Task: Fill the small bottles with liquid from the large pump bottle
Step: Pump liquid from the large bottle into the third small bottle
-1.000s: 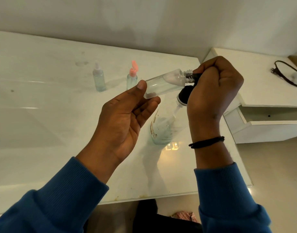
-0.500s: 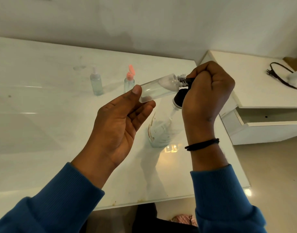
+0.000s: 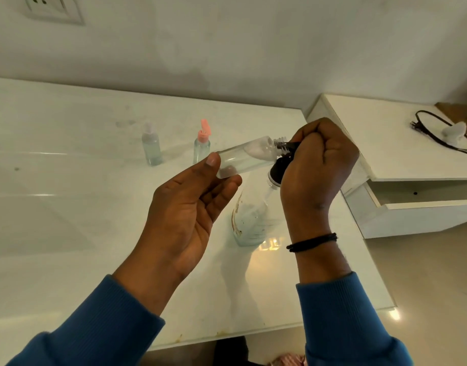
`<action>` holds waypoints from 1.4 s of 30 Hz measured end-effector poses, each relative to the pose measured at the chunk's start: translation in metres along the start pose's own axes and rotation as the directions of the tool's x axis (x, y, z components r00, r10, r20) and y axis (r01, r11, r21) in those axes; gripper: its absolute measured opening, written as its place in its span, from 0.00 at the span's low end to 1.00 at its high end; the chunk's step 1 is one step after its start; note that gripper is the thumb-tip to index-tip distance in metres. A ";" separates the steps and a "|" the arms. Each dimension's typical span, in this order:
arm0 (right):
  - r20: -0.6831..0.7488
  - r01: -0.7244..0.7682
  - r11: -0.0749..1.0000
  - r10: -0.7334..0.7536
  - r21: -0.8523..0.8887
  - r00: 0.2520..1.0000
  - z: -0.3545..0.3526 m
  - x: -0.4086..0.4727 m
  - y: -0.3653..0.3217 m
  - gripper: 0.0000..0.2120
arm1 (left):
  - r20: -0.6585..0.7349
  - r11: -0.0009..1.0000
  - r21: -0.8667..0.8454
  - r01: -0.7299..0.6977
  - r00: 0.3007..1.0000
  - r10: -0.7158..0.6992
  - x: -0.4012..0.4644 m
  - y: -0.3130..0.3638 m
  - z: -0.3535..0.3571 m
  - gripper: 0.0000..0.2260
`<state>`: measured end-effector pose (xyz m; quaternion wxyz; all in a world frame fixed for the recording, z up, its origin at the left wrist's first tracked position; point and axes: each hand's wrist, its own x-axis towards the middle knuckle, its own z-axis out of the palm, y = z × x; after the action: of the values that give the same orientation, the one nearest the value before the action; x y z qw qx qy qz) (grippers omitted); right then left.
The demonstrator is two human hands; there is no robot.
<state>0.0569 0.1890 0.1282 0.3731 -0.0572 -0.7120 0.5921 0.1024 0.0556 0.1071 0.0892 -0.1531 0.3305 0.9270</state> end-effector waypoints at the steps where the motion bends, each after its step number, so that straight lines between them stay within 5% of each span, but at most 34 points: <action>1: 0.008 0.002 1.000 -0.002 -0.010 1.000 0.000 0.000 0.001 0.13 | 0.001 1.000 -0.002 -0.002 1.000 0.002 0.000 0.001 0.000 0.14; 42: 0.002 0.062 0.996 -0.062 -0.060 0.998 -0.002 0.006 0.007 0.12 | 0.017 0.999 -0.034 0.032 0.999 -0.031 0.002 -0.002 -0.003 0.12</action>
<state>0.0518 0.1960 0.1250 0.3892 -0.0464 -0.7310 0.5585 0.1018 0.0555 0.1033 0.1040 -0.1522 0.3116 0.9322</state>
